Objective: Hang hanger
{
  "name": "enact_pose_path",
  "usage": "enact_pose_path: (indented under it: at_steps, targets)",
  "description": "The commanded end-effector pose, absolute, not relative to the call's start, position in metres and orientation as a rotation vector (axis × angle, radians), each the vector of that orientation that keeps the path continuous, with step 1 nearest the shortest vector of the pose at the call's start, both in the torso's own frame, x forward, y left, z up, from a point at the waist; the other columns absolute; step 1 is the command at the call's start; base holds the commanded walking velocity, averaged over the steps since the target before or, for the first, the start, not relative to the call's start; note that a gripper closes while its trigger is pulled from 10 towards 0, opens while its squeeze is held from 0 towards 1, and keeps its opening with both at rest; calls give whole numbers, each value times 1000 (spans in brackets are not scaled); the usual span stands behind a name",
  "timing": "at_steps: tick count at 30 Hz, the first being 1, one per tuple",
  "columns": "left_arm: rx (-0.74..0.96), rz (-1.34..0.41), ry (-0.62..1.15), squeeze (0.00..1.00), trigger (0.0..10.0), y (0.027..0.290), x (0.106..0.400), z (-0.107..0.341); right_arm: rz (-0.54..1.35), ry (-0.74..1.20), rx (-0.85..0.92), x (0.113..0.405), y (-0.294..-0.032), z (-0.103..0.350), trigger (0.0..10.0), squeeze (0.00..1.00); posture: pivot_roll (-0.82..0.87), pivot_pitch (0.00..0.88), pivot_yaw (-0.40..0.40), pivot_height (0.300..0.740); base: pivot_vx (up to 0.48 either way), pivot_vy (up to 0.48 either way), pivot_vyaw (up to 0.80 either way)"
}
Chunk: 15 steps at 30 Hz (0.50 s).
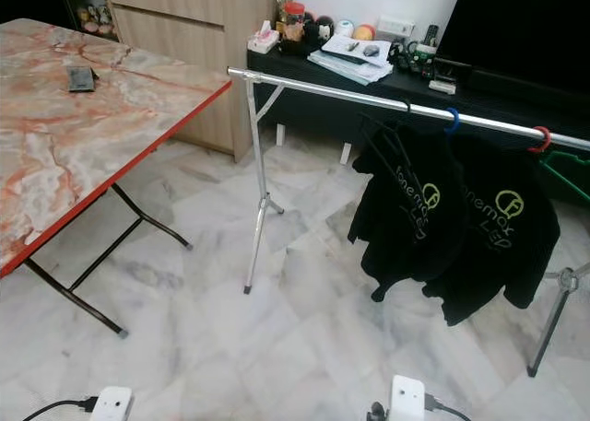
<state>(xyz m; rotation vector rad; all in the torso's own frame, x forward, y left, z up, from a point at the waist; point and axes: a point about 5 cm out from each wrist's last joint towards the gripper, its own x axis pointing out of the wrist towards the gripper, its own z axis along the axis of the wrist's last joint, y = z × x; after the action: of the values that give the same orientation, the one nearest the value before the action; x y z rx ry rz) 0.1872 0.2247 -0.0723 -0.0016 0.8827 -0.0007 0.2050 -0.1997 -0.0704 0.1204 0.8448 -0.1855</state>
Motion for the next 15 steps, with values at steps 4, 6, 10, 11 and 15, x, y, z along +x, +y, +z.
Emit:
enact_pose_path:
  at_steps: [4,6,10,11,15]
  targets:
    - [29,-3,850,0,10000,212,199,-70,-121,899,178,203,-179,-75,10000,0,-20,52,-56,740,0,-304,0]
    - [27,-3,849,0,10000,211,199,-70,-121,904,192,203,-179,-76,10000,0,-25,56,-59,740,0,-300,0]
    - [23,-4,850,0,10000,209,198,-70,-120,898,176,202,-180,-75,10000,0,-26,57,-62,740,0,-309,0]
    - [23,-4,850,0,10000,209,198,-70,-120,898,176,202,-180,-75,10000,0,-26,57,-62,740,0,-307,0]
    - [19,-1,857,0,10000,209,196,-72,-114,917,160,198,-180,-78,10000,0,-17,42,-66,740,0,-308,0]
